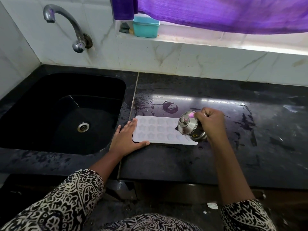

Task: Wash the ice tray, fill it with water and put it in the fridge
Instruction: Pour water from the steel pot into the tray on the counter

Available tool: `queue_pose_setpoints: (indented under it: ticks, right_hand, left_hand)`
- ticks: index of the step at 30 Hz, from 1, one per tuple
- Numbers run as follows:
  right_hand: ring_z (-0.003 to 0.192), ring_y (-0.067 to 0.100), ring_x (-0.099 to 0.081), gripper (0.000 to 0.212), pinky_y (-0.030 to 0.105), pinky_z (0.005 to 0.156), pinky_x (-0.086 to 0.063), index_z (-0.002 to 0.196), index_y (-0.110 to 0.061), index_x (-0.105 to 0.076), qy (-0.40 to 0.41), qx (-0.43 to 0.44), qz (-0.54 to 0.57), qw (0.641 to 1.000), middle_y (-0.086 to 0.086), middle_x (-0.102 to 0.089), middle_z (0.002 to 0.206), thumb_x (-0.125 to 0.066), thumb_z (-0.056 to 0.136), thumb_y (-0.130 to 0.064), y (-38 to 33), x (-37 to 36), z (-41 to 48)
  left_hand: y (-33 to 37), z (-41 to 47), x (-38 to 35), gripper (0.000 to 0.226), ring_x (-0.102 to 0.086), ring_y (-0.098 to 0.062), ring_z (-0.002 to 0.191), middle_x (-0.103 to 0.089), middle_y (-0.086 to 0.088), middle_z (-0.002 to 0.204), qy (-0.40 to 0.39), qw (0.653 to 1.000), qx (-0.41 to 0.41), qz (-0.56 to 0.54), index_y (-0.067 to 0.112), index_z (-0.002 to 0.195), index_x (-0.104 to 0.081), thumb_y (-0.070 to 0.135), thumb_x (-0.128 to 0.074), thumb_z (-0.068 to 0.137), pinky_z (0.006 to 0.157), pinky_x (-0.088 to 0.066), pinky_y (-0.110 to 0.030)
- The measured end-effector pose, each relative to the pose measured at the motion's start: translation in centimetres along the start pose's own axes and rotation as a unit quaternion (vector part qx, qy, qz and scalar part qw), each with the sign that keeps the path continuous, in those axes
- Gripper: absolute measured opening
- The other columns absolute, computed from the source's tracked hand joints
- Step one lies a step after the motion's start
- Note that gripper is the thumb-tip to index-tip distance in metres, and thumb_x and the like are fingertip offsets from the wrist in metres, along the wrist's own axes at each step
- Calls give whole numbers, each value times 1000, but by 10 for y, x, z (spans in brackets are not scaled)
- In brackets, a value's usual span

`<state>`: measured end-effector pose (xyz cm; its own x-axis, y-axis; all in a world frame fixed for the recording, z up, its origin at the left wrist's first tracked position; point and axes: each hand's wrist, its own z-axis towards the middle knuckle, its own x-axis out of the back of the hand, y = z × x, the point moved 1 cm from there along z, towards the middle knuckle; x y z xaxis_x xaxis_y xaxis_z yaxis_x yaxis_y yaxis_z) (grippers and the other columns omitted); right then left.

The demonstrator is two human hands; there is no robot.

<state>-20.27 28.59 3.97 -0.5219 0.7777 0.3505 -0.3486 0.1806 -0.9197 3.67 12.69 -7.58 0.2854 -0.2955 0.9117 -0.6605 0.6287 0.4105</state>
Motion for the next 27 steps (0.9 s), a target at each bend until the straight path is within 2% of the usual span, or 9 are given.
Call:
queue_pose_setpoints:
  ticks: [21, 27]
  right_hand:
    - [40, 5, -27, 42, 24, 51, -29, 46, -19, -36, 5, 3, -20, 1000, -12, -31, 36, -66, 73, -9, -7, 1, -1]
    - [36, 3, -27, 42, 22, 47, -28, 47, -19, -37, 1, 9, -16, 1000, -12, -31, 35, -65, 75, -9, -10, 2, -1]
  left_hand:
    - [0, 0, 0, 122, -10, -8, 149, -12, 9, 163, 9, 1000, -4, 3, 24, 156, -6, 95, -29, 59, 119, -3, -38]
    - [-2, 0, -2, 122, -10, -8, 149, -12, 10, 163, 8, 1000, -3, 2, 25, 156, -5, 95, -29, 59, 119, -3, -39]
